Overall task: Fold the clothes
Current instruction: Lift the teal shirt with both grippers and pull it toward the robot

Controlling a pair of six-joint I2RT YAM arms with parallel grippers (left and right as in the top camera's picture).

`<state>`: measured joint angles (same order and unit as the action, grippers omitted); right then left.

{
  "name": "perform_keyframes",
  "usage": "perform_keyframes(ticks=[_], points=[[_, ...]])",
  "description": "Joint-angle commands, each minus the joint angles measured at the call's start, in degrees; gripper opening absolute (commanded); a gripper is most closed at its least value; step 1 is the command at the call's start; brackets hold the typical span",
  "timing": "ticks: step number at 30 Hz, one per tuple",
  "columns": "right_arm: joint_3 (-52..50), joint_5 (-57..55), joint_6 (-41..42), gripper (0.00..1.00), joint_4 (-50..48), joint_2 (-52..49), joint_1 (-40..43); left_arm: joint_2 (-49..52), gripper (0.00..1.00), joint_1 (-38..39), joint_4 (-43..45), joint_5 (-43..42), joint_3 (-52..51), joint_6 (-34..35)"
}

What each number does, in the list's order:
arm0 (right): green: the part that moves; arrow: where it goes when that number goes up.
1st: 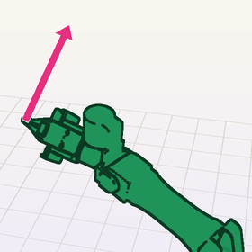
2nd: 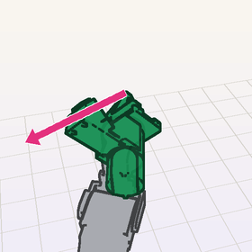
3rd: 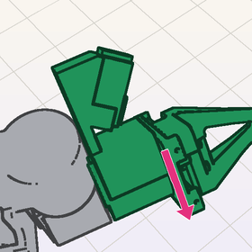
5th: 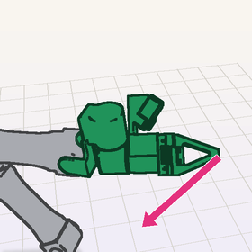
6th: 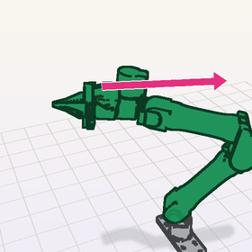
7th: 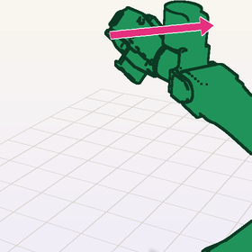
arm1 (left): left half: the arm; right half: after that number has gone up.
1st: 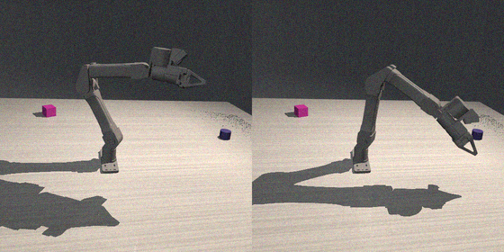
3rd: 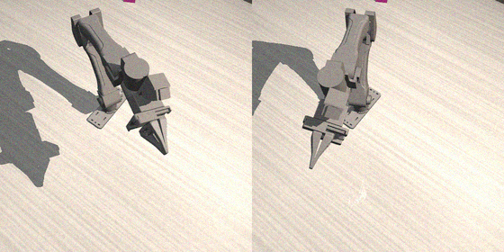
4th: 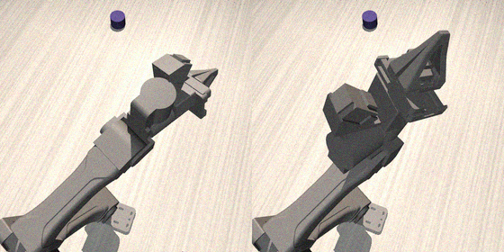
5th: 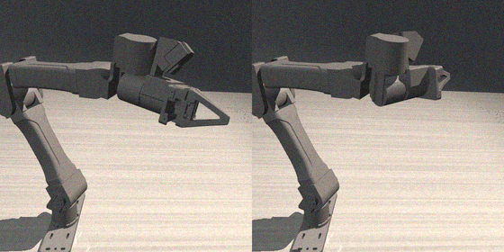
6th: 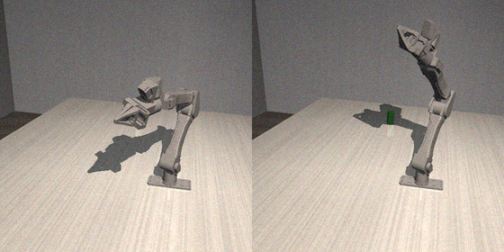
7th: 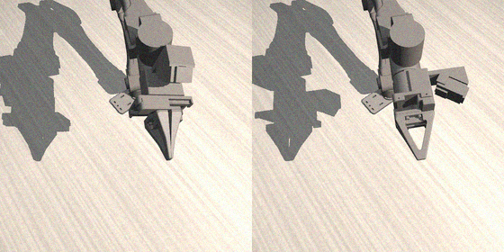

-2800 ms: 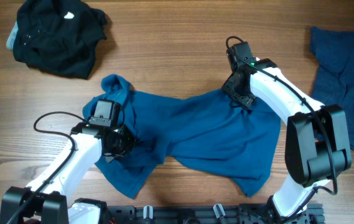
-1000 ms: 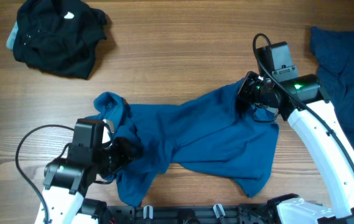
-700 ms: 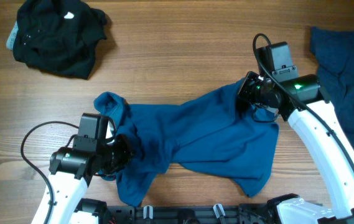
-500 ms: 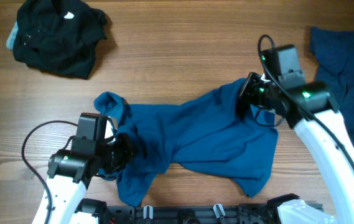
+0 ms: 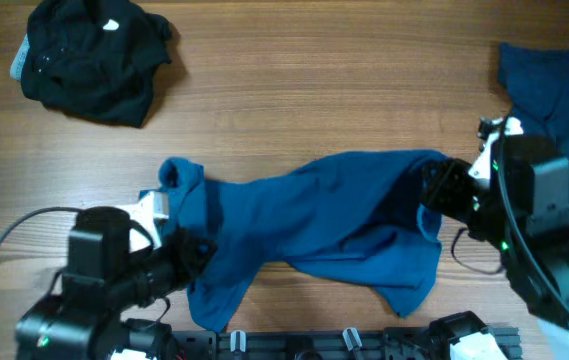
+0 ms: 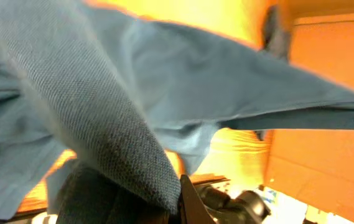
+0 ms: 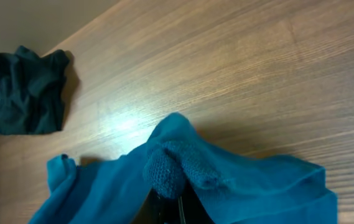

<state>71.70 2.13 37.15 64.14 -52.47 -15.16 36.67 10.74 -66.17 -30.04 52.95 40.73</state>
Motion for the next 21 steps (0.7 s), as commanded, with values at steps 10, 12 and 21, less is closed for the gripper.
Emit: perform_keyframes(ticks=[10, 12, 21], points=[[17.3, 0.3, -4.1, 0.04, 9.9, 2.5, 0.2, -0.2, 0.04, -0.2, -2.4, 5.4, 30.3, 1.7], [20.0, 0.3, -4.2, 0.04, 11.7, 2.5, 0.2, 0.3, 0.04, -0.2, -3.7, 6.6, 33.4, 1.8], [32.5, -3.8, -5.3, 0.04, 19.2, 2.4, 0.2, 1.4, 0.04, -0.2, -5.3, 9.8, 43.0, 3.6]])
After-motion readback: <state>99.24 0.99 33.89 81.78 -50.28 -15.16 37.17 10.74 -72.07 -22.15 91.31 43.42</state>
